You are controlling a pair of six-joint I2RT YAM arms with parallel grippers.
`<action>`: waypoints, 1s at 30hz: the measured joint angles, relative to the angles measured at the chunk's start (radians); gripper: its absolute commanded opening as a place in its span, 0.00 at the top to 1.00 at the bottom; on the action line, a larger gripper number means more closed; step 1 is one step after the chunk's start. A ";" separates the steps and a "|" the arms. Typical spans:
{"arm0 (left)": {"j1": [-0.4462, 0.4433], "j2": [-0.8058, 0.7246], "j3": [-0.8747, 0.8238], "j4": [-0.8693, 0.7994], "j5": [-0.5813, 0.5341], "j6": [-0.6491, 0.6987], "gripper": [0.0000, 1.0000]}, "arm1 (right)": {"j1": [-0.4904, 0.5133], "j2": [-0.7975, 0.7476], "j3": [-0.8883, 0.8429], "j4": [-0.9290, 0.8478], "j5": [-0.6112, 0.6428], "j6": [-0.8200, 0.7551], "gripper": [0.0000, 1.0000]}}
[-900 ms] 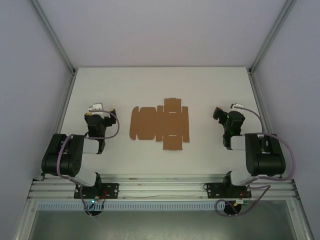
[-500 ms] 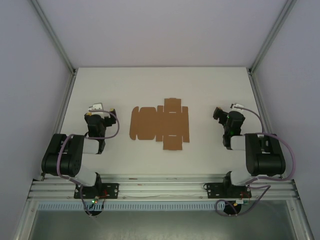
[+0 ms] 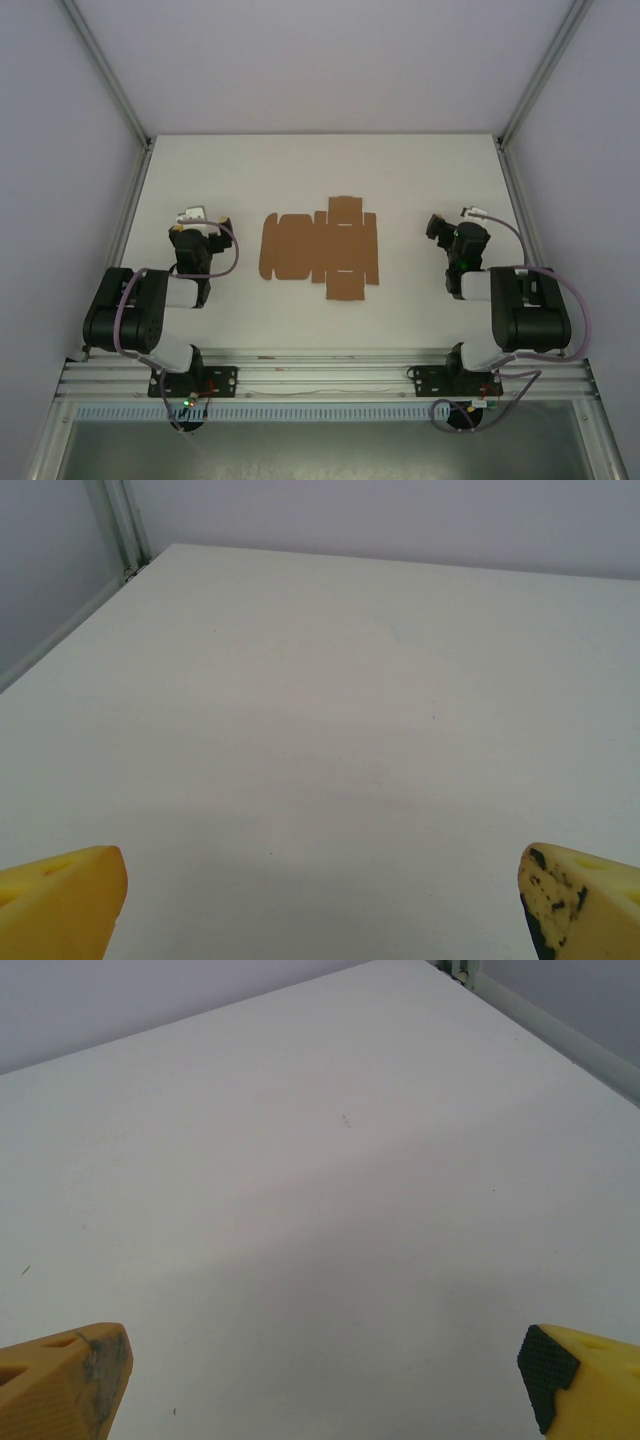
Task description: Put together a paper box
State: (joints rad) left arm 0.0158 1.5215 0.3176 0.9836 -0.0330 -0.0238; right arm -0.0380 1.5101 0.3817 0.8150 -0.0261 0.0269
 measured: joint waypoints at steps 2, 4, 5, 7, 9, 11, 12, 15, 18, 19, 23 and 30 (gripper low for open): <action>0.000 -0.013 0.006 -0.032 -0.001 -0.001 0.00 | 0.000 -0.009 0.003 -0.022 0.001 0.003 0.00; 0.000 -0.055 0.029 -0.113 -0.004 -0.001 0.00 | 0.000 -0.033 0.014 -0.063 0.002 0.003 0.00; 0.000 -0.084 0.047 -0.158 -0.008 -0.003 0.00 | 0.000 -0.048 0.023 -0.087 0.002 0.003 0.00; 0.000 -0.140 0.085 -0.230 -0.025 -0.012 0.00 | 0.001 -0.087 0.055 -0.150 0.003 0.005 0.00; 0.000 -0.198 0.124 -0.301 -0.034 -0.031 0.00 | 0.008 -0.126 0.096 -0.221 0.005 0.006 0.00; 0.000 -0.248 0.156 -0.366 -0.034 -0.059 0.00 | 0.027 -0.172 0.140 -0.293 0.017 0.006 0.00; 0.000 -0.270 0.168 -0.395 -0.032 -0.078 0.00 | 0.040 -0.197 0.161 -0.328 0.024 0.011 0.00; 0.000 -0.314 0.210 -0.501 -0.010 -0.147 0.00 | 0.076 -0.245 0.249 -0.464 0.039 0.066 0.04; -0.001 -0.317 0.270 -0.615 0.043 -0.226 0.00 | 0.107 -0.246 0.353 -0.600 0.038 0.117 0.04; -0.004 -0.317 0.287 -0.652 0.063 -0.254 0.00 | 0.125 -0.244 0.383 -0.642 0.042 0.137 0.04; -0.061 -0.317 0.322 -0.765 0.103 -0.324 0.00 | 0.225 -0.204 0.460 -0.771 0.045 0.190 0.04; -0.142 -0.216 0.384 -0.905 0.193 -0.414 0.00 | 0.432 -0.020 0.576 -0.926 -0.024 0.249 0.13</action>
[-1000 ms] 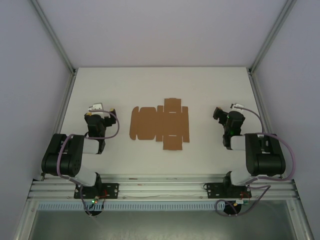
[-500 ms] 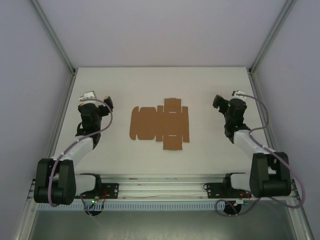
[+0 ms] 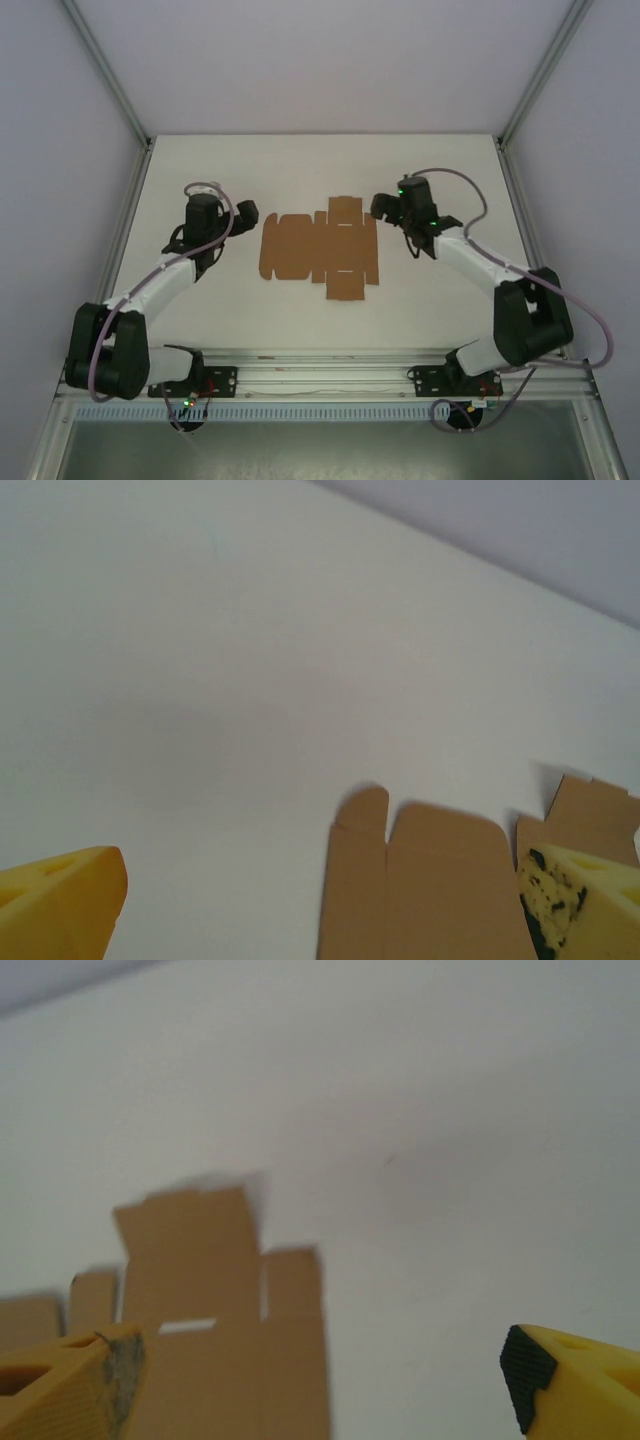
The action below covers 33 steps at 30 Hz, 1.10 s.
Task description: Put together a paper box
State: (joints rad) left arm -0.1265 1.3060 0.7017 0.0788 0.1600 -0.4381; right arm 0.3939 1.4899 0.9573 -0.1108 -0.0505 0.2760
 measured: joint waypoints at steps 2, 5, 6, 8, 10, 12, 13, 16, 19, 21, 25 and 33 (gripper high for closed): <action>-0.001 0.041 0.007 -0.024 0.022 -0.012 0.00 | 0.038 0.057 0.042 -0.031 -0.032 0.005 0.21; -0.005 0.098 0.025 -0.076 0.059 -0.018 0.00 | 0.076 0.146 0.113 -0.076 -0.068 0.023 0.32; -0.005 0.112 0.030 -0.088 0.074 -0.018 0.00 | 0.079 0.175 0.133 -0.091 -0.078 0.035 0.36; -0.008 0.132 0.037 -0.101 0.108 -0.018 0.00 | 0.079 0.217 0.151 -0.114 -0.082 0.044 0.43; -0.010 0.149 0.044 -0.110 0.145 -0.018 0.00 | 0.077 0.254 0.156 -0.138 -0.081 0.060 0.50; -0.011 0.168 0.050 -0.116 0.182 -0.022 0.00 | 0.076 0.288 0.156 -0.164 -0.083 0.073 0.57; -0.011 0.179 0.052 -0.116 0.199 -0.026 0.00 | 0.076 0.303 0.156 -0.174 -0.085 0.076 0.61; -0.011 0.216 0.058 -0.117 0.243 -0.030 0.00 | 0.076 0.346 0.155 -0.188 -0.089 0.097 0.68; -0.011 0.253 0.069 -0.119 0.299 -0.033 0.02 | 0.067 0.364 0.152 -0.185 -0.089 0.114 0.71; -0.011 0.282 0.084 -0.122 0.345 -0.032 0.03 | 0.060 0.366 0.152 -0.180 -0.090 0.121 0.72; -0.016 0.358 0.151 -0.159 0.422 -0.023 0.04 | 0.057 0.366 0.141 -0.163 -0.089 0.125 0.72; -0.009 0.452 0.240 -0.225 0.491 -0.016 0.12 | 0.056 0.366 0.126 -0.123 -0.091 0.107 0.74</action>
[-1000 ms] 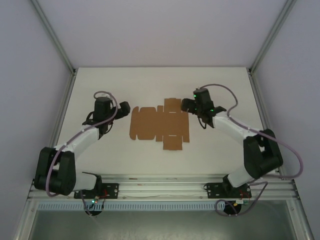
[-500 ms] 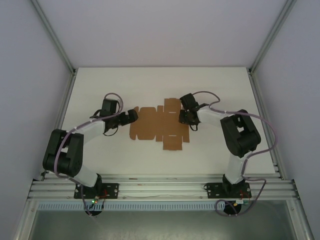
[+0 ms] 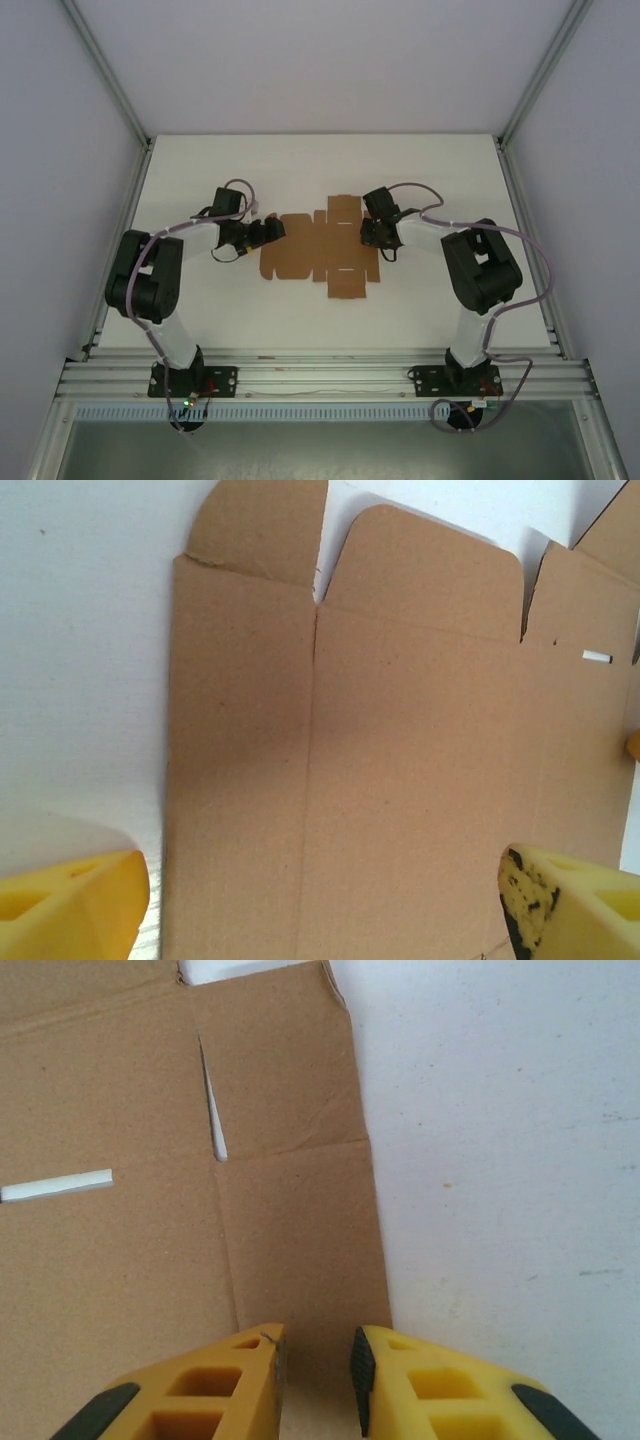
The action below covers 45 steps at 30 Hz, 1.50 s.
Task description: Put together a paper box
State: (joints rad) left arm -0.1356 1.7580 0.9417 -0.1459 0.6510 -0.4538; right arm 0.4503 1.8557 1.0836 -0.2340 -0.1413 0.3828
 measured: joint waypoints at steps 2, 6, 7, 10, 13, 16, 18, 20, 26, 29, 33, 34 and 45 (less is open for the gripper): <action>0.000 0.019 0.027 -0.026 0.014 0.006 0.13 | -0.001 0.000 -0.005 0.013 -0.004 -0.011 0.74; 0.002 0.040 0.048 -0.018 0.071 0.001 0.15 | -0.003 0.000 -0.013 0.034 -0.005 -0.029 0.74; 0.001 0.044 0.047 0.004 0.108 -0.010 0.16 | -0.003 -0.001 -0.015 0.039 -0.004 -0.029 0.74; -0.024 0.047 0.044 0.081 0.209 -0.044 0.17 | -0.003 -0.002 -0.021 0.050 0.000 -0.033 0.74; -0.042 0.035 0.043 0.158 0.285 -0.082 0.19 | -0.003 -0.003 -0.026 0.060 0.002 -0.036 0.74; -0.043 0.007 0.024 0.258 0.333 -0.140 0.20 | -0.002 -0.003 -0.030 0.068 0.007 -0.036 0.74; -0.041 -0.010 0.009 0.312 0.348 -0.173 0.25 | -0.002 -0.005 -0.032 0.071 0.010 -0.036 0.74; -0.041 -0.021 0.006 0.328 0.347 -0.184 0.38 | -0.002 -0.006 -0.035 0.076 0.011 -0.036 0.74; -0.054 -0.042 0.053 0.194 0.246 -0.087 0.81 | -0.002 -0.021 -0.059 0.109 0.010 -0.038 0.62; -0.066 -0.066 0.064 0.145 0.200 -0.042 1.00 | -0.006 -0.044 -0.073 0.107 0.006 -0.040 0.53; -0.077 -0.104 0.065 0.140 0.193 -0.026 1.00 | -0.021 -0.115 -0.104 0.081 -0.024 -0.060 0.34; -0.078 -0.116 0.065 0.144 0.193 -0.027 1.00 | -0.030 -0.143 -0.112 0.077 -0.037 -0.068 0.27; -0.078 -0.280 0.064 0.417 0.259 -0.152 1.00 | -0.304 -0.491 -0.212 0.155 -0.436 -0.127 0.00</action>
State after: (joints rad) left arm -0.2134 1.4780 1.0058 0.2710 0.9100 -0.6056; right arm 0.1467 1.3651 0.8719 -0.0788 -0.5770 0.2558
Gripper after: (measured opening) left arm 0.078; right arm 0.996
